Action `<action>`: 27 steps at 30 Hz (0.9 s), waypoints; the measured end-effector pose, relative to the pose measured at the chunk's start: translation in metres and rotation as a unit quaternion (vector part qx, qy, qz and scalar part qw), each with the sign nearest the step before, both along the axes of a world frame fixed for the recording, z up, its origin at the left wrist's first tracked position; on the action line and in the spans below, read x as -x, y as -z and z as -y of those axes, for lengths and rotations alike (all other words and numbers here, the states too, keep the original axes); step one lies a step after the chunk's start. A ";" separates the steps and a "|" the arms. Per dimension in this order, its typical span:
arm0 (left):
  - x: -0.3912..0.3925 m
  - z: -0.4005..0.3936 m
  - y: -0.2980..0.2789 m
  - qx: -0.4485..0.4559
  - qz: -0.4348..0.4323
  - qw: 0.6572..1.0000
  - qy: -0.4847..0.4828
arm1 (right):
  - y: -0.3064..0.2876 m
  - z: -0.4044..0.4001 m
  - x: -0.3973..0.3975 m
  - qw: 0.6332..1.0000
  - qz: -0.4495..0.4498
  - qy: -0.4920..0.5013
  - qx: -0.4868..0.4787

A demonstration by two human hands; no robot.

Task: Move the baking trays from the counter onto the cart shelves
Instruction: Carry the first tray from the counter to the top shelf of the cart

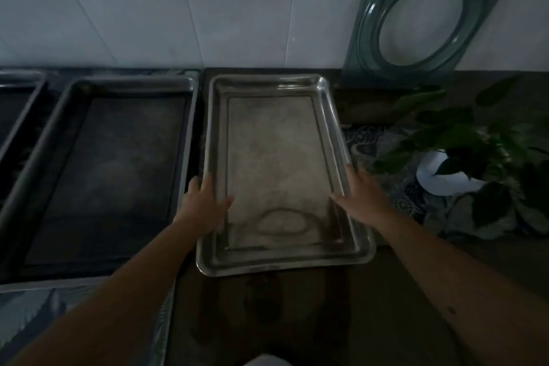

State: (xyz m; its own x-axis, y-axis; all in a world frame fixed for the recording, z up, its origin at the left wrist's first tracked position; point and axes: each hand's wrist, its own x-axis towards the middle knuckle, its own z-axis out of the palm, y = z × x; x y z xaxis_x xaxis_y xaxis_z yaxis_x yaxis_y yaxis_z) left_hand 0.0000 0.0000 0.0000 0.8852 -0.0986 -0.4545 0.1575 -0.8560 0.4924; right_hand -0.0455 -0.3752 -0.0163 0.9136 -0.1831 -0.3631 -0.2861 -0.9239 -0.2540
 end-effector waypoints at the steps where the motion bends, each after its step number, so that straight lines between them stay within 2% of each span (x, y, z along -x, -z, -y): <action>1: -0.003 0.001 0.006 0.006 0.007 1.000 -0.019 | 0.005 0.004 -0.006 1.000 0.001 0.013 -0.011; 5: -0.013 0.005 0.034 0.084 0.004 0.989 -0.123 | 0.027 0.017 -0.022 0.990 0.030 0.107 -0.085; 9: -0.014 0.004 0.059 0.085 0.007 0.979 -0.183 | 0.035 0.018 -0.024 0.965 0.100 0.185 -0.156; 14: -0.012 0.001 0.071 0.094 0.011 0.965 -0.245 | 0.047 0.020 -0.026 0.956 0.087 0.230 -0.160; 16: -0.014 -0.003 0.073 0.117 0.011 0.952 -0.284 | 0.052 0.021 -0.026 0.949 0.089 0.244 -0.178; 19: -0.017 -0.009 0.072 0.171 -0.036 0.923 -0.343 | 0.057 0.022 -0.028 0.928 0.084 0.285 -0.226; 23: -0.012 -0.008 0.062 0.201 -0.044 0.915 -0.348 | 0.055 0.026 -0.027 0.879 0.101 0.350 -0.307; 27: 0.004 -0.005 0.050 0.202 -0.032 0.911 -0.358 | 0.052 0.028 -0.013 0.877 0.110 0.350 -0.309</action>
